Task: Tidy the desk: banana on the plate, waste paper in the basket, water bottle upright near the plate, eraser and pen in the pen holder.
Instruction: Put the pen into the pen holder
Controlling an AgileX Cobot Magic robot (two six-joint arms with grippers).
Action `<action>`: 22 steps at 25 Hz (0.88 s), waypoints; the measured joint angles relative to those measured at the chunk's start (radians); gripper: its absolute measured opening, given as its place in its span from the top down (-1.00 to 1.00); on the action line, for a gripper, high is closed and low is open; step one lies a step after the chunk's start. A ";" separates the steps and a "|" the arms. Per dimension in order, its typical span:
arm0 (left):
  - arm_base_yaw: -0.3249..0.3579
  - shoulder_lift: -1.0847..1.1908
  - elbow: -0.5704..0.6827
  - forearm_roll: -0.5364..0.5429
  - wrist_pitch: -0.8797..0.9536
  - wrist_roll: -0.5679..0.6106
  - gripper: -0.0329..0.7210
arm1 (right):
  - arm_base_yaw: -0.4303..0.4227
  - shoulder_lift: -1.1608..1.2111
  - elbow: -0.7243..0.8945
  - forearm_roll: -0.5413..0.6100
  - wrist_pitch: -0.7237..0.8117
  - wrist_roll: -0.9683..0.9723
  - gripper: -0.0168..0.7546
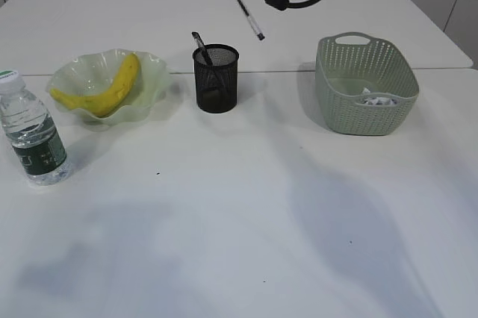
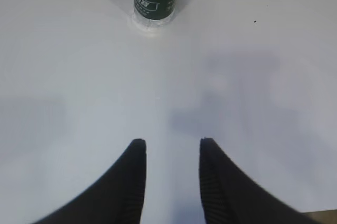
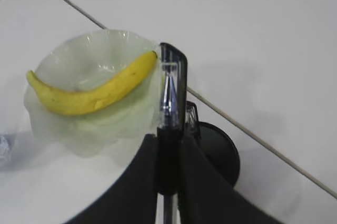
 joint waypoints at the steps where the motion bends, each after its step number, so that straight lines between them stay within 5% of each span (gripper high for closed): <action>1: 0.000 0.000 0.000 0.000 0.000 0.000 0.26 | 0.000 0.015 0.000 0.031 -0.020 -0.007 0.85; 22: 0.000 0.000 0.000 0.000 -0.063 0.000 0.26 | 0.000 0.201 0.002 0.459 -0.410 -0.307 0.85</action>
